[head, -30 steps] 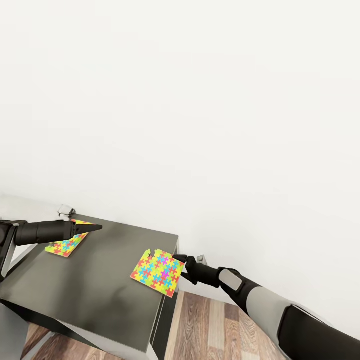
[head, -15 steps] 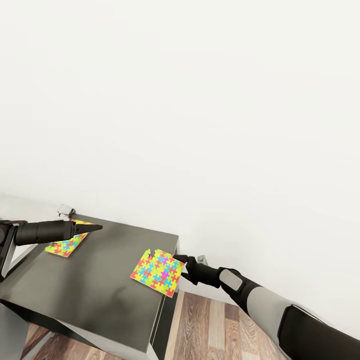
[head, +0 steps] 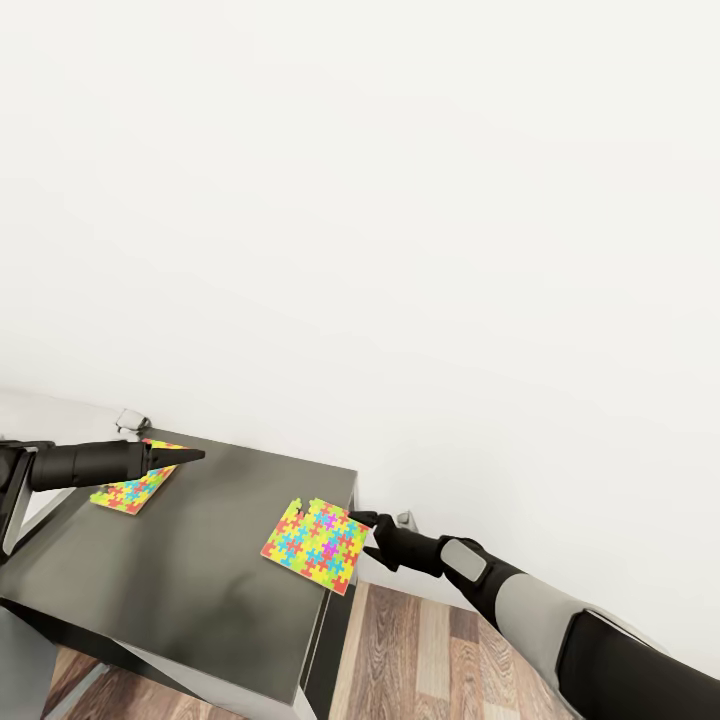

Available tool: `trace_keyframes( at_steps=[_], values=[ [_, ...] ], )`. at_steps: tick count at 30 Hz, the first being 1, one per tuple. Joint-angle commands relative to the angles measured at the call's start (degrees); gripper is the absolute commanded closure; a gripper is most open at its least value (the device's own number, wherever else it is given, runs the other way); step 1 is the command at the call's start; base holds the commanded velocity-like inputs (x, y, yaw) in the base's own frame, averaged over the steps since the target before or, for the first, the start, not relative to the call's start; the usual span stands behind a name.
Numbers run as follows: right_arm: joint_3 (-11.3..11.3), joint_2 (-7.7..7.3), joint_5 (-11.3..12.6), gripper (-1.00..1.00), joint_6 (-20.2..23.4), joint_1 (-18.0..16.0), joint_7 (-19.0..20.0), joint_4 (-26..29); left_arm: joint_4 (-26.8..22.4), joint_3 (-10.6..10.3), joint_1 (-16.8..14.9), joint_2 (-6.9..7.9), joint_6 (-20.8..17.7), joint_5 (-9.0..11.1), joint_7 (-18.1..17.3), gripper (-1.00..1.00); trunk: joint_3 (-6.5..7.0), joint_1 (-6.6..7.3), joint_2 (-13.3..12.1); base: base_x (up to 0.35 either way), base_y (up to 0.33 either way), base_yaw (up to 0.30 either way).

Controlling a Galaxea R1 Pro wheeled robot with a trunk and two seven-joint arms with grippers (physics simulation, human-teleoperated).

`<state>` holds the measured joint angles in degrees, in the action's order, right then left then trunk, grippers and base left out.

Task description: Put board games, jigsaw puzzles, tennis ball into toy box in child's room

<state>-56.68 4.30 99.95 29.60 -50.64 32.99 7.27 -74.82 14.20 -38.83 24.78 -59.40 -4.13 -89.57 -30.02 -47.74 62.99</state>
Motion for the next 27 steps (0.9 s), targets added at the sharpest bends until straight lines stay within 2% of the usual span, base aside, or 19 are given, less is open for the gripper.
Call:
trace_keyframes(
  at_steps=[1, 9, 21, 27],
  values=[
    [-0.37, 0.02, 0.43, -1.0, 0.23, -0.07, 0.19, -0.12, -0.06, 0.04, -0.03, 0.0, -0.6, -0.42, -0.43, -1.0, -0.06, 0.0, 0.04, 0.0, 0.0, 0.0],
    [-0.36, 0.07, 0.36, -1.0, 0.28, -0.07, -0.04, -0.14, -0.14, 0.06, -0.07, 0.04, -0.6, -0.36, -0.43, -1.0, -0.06, 0.0, 0.04, 0.0, 0.0, 0.0],
    [-0.36, 0.1, 0.37, -1.0, 0.28, -0.07, -0.1, -0.15, -0.15, 0.08, -0.08, 0.08, -0.6, -0.35, -0.43, -1.0, -2.21, -2.64, 4.85, 0.0, 0.0, 0.0],
    [-0.36, 0.05, 0.41, -1.0, 0.33, -0.07, -0.05, -0.15, -0.15, 0.11, -0.09, 0.09, -0.6, -0.35, -0.43, -1.0, -2.21, -2.64, 4.85, 0.0, 0.0, 0.0]
  ],
)
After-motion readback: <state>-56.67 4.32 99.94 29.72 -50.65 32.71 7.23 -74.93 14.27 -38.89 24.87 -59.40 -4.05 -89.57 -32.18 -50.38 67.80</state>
